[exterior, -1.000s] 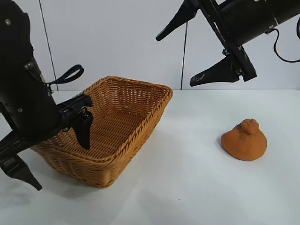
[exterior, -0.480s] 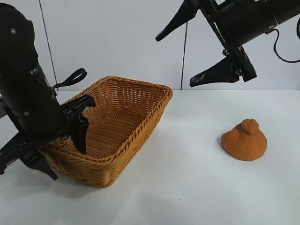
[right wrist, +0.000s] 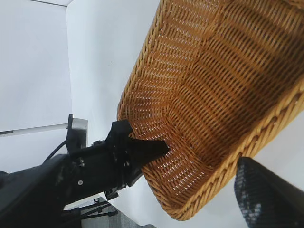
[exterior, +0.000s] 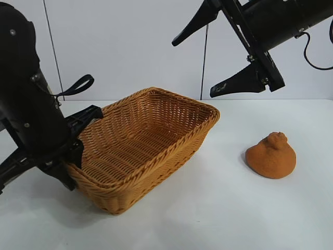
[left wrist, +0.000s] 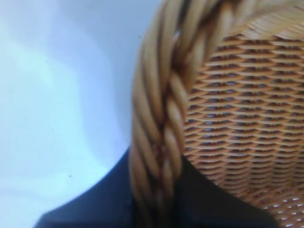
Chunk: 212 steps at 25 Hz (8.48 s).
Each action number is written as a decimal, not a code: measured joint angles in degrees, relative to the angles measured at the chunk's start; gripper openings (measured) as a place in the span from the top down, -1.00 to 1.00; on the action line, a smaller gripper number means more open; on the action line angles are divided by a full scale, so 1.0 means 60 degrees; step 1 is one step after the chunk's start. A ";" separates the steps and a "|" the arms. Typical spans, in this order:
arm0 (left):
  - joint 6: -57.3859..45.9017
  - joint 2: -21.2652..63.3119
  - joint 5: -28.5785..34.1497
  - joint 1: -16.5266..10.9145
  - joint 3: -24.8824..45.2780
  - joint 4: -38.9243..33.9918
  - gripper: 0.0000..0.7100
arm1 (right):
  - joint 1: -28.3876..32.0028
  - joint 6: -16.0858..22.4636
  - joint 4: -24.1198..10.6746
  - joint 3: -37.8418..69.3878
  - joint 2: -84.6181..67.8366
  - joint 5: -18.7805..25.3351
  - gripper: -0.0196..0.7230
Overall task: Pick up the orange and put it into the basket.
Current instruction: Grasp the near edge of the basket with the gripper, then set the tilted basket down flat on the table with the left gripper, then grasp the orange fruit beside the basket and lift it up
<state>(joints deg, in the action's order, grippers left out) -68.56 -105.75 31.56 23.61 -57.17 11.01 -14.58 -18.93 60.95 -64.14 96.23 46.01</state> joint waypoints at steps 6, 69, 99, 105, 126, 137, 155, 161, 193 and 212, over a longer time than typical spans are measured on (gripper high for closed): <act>0.2828 0.0114 0.0837 -0.1354 -0.0616 0.1156 0.76 | 0.0000 0.0000 0.0000 0.0000 0.0000 0.0011 -0.78; 1.1554 -0.2462 0.3871 -0.2529 -0.3820 0.2185 0.24 | 0.0000 0.0000 -0.0012 0.0000 0.0000 0.0251 -0.78; 1.1790 -0.0341 0.5393 -0.4025 -0.5023 -0.0651 -0.54 | 0.0000 0.0000 -0.0057 0.0000 0.0000 0.0232 -0.78; 1.1668 -0.0341 0.5993 -0.4351 -0.5034 -0.0672 -0.54 | 0.0000 0.0000 -0.0089 0.0000 0.0000 0.0110 -0.78; 1.1363 0.4523 0.6305 -0.4351 -0.1306 -0.0672 -0.54 | 0.0000 0.0000 -0.0089 0.0000 0.0000 0.0065 -0.78; 1.1427 0.9435 0.6331 -0.4351 0.2336 -0.1049 -0.54 | 0.0000 0.0000 -0.0096 0.0000 0.0000 0.0074 -0.78; 1.1427 1.5642 0.4927 -0.4351 0.4732 -0.1125 -0.55 | 0.0000 0.0000 -0.0096 0.0000 0.0000 0.0221 -0.78; 1.1427 1.5691 0.4915 -0.4322 0.4732 -0.1125 -0.55 | 0.0000 0.0000 -0.0096 0.0000 0.0000 0.0223 -0.78; 1.1427 1.7664 0.4924 -0.3928 0.4732 -0.1125 -0.55 | 0.0000 0.3865 -0.9089 -0.2579 0.0000 0.3221 -0.78; 1.1427 1.7664 0.4924 -0.3928 0.4732 -0.1125 -0.55 | 0.1670 0.3384 -0.9049 -0.2664 0.1652 0.2783 -0.78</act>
<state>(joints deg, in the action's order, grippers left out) 0.00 0.23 61.10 0.04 -28.78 4.25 -4.56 1.38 6.66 -80.13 106.14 62.71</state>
